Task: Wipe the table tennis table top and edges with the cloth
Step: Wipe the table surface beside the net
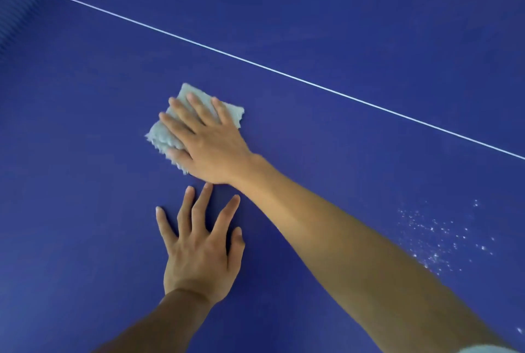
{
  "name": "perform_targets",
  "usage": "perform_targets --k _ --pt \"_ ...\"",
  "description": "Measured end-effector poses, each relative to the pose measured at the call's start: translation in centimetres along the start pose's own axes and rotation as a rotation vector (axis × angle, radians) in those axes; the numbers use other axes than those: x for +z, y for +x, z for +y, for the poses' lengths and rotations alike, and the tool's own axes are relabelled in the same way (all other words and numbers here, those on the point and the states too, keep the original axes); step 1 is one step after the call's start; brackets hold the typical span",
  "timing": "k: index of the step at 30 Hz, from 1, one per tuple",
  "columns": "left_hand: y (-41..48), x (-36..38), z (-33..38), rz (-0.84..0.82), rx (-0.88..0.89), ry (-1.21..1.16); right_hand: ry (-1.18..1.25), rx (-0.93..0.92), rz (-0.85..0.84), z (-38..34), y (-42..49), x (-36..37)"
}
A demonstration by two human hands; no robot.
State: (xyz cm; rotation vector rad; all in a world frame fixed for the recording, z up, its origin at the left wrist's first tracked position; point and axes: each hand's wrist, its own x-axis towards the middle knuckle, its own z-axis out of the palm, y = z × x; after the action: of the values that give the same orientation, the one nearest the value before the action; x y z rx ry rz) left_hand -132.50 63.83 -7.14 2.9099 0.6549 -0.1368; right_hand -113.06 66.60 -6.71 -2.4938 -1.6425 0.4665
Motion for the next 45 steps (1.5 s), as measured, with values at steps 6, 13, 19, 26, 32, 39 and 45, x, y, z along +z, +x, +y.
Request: perform_targets --k 6,13,19,26,32,39,45 --pt "0.2 0.0 0.2 -0.007 0.014 -0.012 0.058 0.625 0.182 11.8 -2.2 -2.7" --pt "0.1 0.2 0.1 -0.009 0.015 -0.026 0.103 0.801 0.167 12.3 6.6 -5.2" --pt "0.0 0.3 -0.3 0.006 0.012 -0.048 -0.010 -0.089 -0.080 -6.5 6.1 0.1" --pt "0.1 0.6 -0.1 0.027 -0.015 -0.077 0.065 0.365 0.001 2.8 0.2 -1.6" --pt "0.1 0.8 -0.4 0.038 -0.028 -0.094 0.094 0.687 0.117 6.1 -11.0 0.4" --pt "-0.6 0.9 -0.9 0.091 -0.033 -0.166 0.029 0.571 0.150 -8.6 -27.4 7.8" --pt "-0.6 0.8 -0.4 0.125 -0.025 -0.161 -0.025 0.343 0.111 -13.2 -40.7 12.2"
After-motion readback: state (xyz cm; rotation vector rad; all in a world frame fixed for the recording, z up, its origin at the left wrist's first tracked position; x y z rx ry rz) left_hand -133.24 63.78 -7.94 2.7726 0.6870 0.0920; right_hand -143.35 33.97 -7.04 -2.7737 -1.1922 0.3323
